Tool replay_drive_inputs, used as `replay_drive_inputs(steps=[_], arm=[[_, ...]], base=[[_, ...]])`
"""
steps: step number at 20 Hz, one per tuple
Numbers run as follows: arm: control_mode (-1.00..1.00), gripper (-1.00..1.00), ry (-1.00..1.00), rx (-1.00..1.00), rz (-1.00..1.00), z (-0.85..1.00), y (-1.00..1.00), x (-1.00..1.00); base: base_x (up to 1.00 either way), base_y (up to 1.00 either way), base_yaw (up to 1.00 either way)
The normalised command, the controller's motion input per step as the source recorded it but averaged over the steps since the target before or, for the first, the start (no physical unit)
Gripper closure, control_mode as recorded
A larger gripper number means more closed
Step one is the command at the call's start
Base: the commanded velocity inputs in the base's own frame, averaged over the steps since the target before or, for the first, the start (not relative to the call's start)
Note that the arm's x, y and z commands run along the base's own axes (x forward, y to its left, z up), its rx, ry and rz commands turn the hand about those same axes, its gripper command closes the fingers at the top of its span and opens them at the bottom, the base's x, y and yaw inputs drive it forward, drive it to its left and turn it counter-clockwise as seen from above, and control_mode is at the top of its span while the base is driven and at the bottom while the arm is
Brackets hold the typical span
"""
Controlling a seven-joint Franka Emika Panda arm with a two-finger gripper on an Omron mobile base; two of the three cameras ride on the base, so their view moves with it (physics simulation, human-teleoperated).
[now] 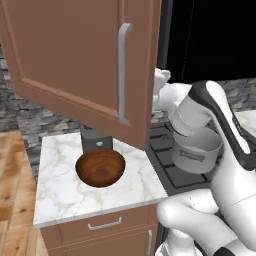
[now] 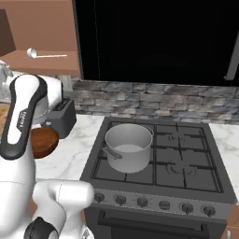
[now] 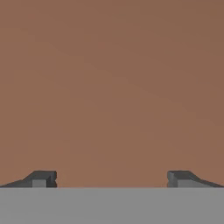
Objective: Open the cabinet and move the ladle to the pot. Then close the cabinet.
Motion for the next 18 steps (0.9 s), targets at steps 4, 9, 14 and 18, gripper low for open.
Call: replay_drive_inputs(steps=[4,9,14,18], arm=[[-1.00,-1.00,0.00,-0.07,0.10,0.00,1.00,-0.44],[-1.00,-1.00,0.00,-0.06,0.05,0.00,1.00,-0.05],[-1.00,-1.00,0.02,-0.02,0.00,0.00,0.84,0.00],[-1.00,-1.00,0.05,-0.02,0.00,0.00,0.57,0.05]], base=[[0.00,0.00,0.00],[0.00,0.00,0.00],[0.00,0.00,0.00],[0.00,0.00,0.00]])
